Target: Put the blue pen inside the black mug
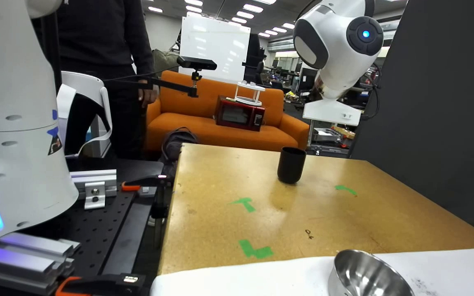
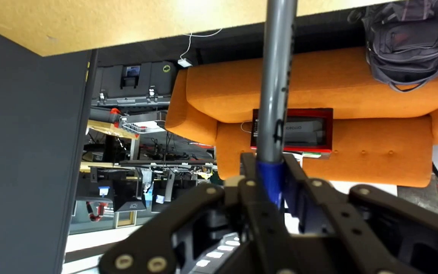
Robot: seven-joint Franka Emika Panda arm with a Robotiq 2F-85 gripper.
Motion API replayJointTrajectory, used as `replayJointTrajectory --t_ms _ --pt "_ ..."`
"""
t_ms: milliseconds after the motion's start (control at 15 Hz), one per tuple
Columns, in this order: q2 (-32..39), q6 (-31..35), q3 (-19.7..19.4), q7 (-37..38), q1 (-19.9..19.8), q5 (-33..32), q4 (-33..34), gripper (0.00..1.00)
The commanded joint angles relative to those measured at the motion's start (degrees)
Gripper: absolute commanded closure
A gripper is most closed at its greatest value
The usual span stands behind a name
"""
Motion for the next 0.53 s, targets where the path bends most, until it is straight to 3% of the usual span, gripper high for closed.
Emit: replayJointTrajectory --t_ms 0,467 --pt "-2.1 0.6 0.5 0.0 1.0 0.7 -0.4 0.95" --pt "-1.8 0.6 0.0 0.2 0.8 1.4 -1.6 0.95"
